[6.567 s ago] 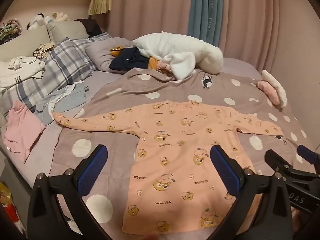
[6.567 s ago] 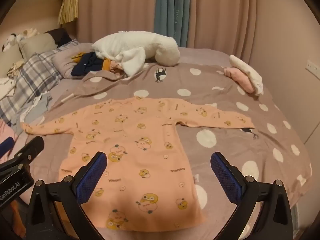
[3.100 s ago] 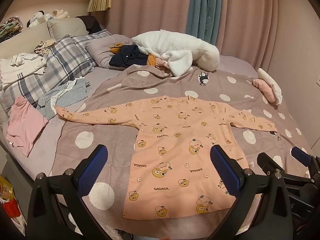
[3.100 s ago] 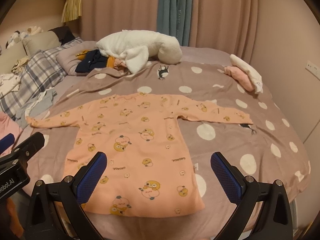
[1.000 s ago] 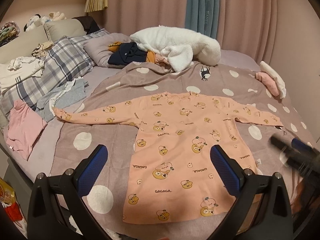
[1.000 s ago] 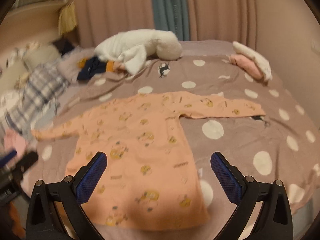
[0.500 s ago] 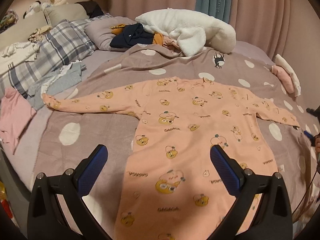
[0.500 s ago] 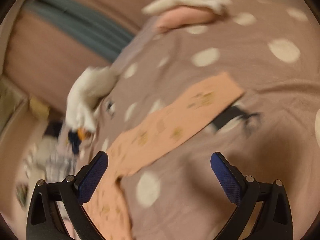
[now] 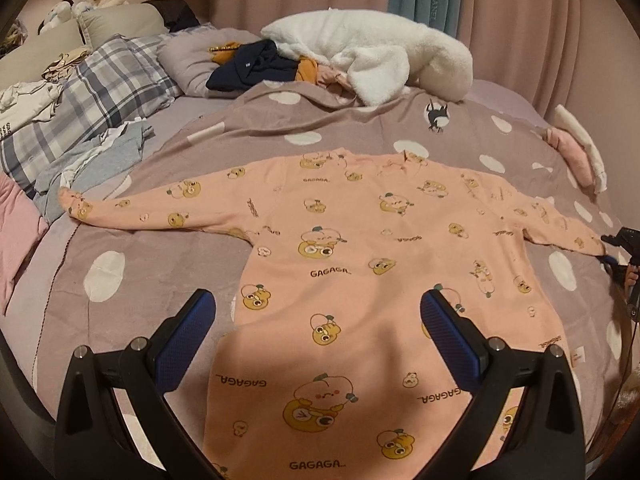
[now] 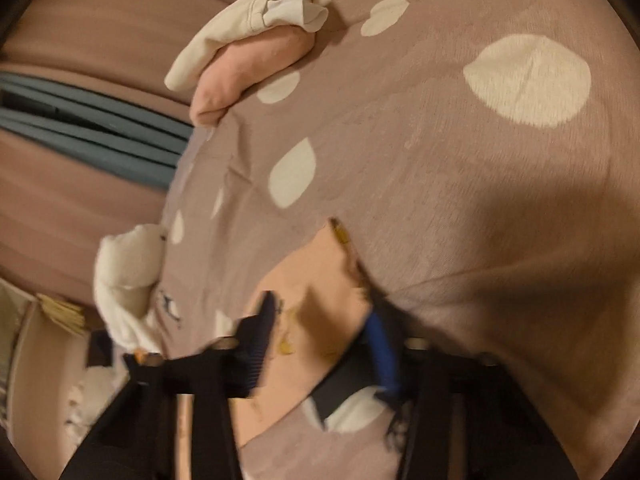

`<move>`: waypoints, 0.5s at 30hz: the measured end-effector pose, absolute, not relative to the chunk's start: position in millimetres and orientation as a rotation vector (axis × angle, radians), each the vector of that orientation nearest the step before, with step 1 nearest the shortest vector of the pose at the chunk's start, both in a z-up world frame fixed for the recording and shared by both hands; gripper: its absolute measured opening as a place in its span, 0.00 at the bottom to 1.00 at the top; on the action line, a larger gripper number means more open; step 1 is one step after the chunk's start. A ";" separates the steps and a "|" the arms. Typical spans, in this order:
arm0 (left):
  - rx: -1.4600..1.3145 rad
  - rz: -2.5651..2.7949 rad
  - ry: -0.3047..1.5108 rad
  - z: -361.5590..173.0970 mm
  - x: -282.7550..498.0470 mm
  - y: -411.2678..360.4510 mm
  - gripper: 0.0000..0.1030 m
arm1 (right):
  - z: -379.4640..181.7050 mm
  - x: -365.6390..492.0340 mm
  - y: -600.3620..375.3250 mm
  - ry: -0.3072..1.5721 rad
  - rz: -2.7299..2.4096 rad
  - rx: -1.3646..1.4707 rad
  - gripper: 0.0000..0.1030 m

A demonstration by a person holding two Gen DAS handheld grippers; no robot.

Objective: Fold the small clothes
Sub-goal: 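Reach the right tool to the peach sleeve cuff and grasp it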

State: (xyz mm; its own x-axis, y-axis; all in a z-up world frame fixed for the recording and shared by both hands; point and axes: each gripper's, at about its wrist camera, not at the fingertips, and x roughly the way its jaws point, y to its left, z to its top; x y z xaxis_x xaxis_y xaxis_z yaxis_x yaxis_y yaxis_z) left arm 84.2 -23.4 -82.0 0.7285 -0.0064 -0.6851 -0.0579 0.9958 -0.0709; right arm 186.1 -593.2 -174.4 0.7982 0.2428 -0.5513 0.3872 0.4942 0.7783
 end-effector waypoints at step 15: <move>-0.125 0.039 0.758 -79.1 76.6 -2.0 0.99 | -143.1 185.8 -587.4 0.627 -0.129 1.015 0.10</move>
State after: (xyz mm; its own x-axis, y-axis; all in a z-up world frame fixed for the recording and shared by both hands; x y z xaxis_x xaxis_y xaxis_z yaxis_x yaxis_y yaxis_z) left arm 76.6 -2.0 -79.1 0.7256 -0.0098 -0.6880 -0.0803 0.9919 -0.0988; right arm 185.8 -587.4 -143.1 0.8186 0.1811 -0.5451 0.3822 0.5367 0.7522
